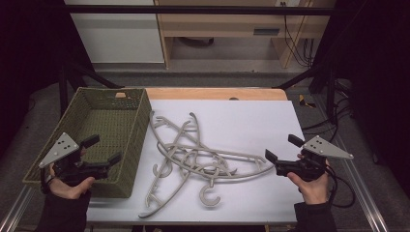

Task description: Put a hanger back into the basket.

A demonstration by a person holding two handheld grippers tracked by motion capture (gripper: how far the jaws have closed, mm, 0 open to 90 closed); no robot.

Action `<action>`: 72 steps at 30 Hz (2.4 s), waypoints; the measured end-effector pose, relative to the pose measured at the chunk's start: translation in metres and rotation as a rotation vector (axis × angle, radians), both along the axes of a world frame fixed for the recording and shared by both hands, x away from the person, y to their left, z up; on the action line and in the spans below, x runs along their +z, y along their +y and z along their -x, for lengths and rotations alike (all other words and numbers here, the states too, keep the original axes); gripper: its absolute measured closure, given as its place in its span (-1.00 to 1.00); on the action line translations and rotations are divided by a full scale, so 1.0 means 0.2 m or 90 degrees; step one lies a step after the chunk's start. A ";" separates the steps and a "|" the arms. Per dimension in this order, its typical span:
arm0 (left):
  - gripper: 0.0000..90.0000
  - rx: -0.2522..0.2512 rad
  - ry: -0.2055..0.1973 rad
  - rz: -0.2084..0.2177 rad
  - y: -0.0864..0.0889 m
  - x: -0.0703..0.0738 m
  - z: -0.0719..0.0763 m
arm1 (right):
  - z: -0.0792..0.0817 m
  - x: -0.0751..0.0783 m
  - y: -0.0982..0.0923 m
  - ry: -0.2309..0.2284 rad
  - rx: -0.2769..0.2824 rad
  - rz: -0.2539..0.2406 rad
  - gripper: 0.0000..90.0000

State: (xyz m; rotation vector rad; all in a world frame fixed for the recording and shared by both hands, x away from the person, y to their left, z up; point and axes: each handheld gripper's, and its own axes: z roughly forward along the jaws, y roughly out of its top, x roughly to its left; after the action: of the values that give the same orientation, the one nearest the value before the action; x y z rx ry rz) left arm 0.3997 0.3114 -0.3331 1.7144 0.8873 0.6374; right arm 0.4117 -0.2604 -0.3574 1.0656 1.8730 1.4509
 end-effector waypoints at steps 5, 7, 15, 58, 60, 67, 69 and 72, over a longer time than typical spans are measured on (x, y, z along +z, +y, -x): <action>-0.91 -0.005 0.000 -0.002 -0.01 0.00 0.00 | 0.00 0.00 0.04 0.001 0.023 0.023 -0.89; -0.91 -0.009 0.001 -0.005 -0.01 0.00 0.00 | -0.01 0.00 0.06 0.003 0.043 0.046 -0.85; -0.91 -0.013 0.001 -0.018 -0.03 0.00 0.01 | -0.02 0.00 0.21 0.061 0.156 0.143 -0.78; -0.91 -0.036 0.011 -0.037 -0.08 -0.01 0.01 | -0.24 -0.35 0.75 0.205 0.467 0.521 0.22; -0.91 -0.037 0.009 -0.040 -0.08 -0.01 0.01 | -0.24 -0.37 0.76 0.205 0.468 0.529 0.26; -0.91 -0.036 0.011 -0.040 -0.08 -0.01 0.01 | -0.26 -0.40 0.78 0.218 0.481 0.549 0.41; -0.91 -0.037 0.010 -0.041 -0.08 -0.01 0.01 | -0.26 -0.41 0.78 0.220 0.479 0.549 0.45; -0.91 -0.037 0.013 -0.040 -0.08 -0.01 0.01 | -0.27 -0.41 0.79 0.222 0.483 0.559 0.54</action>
State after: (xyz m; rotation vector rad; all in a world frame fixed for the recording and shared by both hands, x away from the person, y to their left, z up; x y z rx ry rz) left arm 0.3987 0.2944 -0.3360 1.7992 0.8365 0.6156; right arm 0.4656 -0.1026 -0.4388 0.1636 2.9278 0.5581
